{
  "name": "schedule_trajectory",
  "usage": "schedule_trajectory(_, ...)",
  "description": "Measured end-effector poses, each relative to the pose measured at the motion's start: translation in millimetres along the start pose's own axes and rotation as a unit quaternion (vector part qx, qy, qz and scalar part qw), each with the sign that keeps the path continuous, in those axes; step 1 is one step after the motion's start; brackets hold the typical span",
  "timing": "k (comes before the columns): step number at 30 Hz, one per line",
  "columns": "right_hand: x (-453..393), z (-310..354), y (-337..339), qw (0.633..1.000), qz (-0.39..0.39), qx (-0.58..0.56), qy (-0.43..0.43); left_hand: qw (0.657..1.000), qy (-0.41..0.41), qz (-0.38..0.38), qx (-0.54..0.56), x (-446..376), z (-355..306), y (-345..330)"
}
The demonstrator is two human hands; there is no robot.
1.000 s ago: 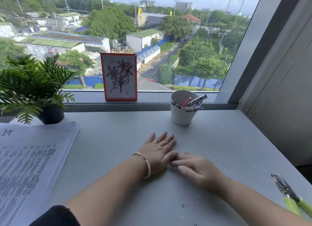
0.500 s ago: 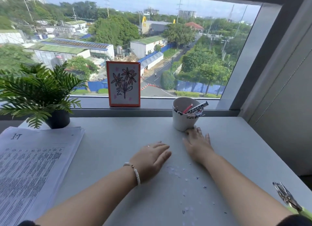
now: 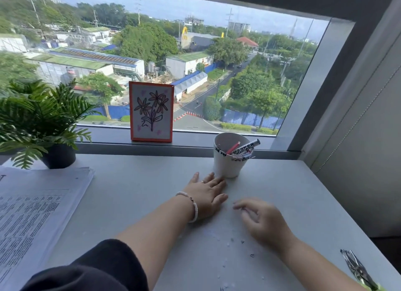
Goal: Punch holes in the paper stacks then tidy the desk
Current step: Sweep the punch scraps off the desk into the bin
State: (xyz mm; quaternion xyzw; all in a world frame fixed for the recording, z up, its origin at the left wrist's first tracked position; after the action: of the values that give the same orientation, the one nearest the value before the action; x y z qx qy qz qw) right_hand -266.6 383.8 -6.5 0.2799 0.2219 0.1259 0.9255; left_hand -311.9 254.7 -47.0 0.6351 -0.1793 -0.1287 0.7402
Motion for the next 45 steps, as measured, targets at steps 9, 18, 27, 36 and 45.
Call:
schedule_trajectory(9,-62.9,-81.6,7.6,0.938,0.104,0.213,-0.251,0.995,-0.092,-0.026,0.01,10.0,-34.2,-0.7)
schedule_trajectory(18,-2.9,-32.0,-40.8,0.926,0.26,0.255,-0.104,0.997,-0.019,-0.061,0.042,-4.1,-3.4,19.1)
schedule_trajectory(27,49.6,3.7,22.7,0.996,-0.032,-0.079,-0.036,0.999,-0.047,0.015,-0.018,18.8,-33.9,-1.9)
schedule_trajectory(36,78.8,-67.3,64.7,0.936,0.053,0.172,-0.301,0.954,0.108,-0.148,0.237,139.3,56.0,33.6)
schedule_trajectory(45,77.4,29.7,-75.7,0.952,0.215,0.131,-0.176,0.963,0.263,0.041,0.044,177.6,51.0,-37.8)
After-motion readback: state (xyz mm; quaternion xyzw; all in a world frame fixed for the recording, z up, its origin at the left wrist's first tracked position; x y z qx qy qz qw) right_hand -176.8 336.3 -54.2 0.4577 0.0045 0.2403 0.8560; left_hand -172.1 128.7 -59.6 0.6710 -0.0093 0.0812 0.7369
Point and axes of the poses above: each hand's wrist, its own x-axis away from the middle knuckle, its own y-axis out of the back of the hand, z = x × y, the point moved 9 cm from there along -x, towards the middle knuckle, and after that the axes turned 15 degrees about -x, right-handed, at the moved point
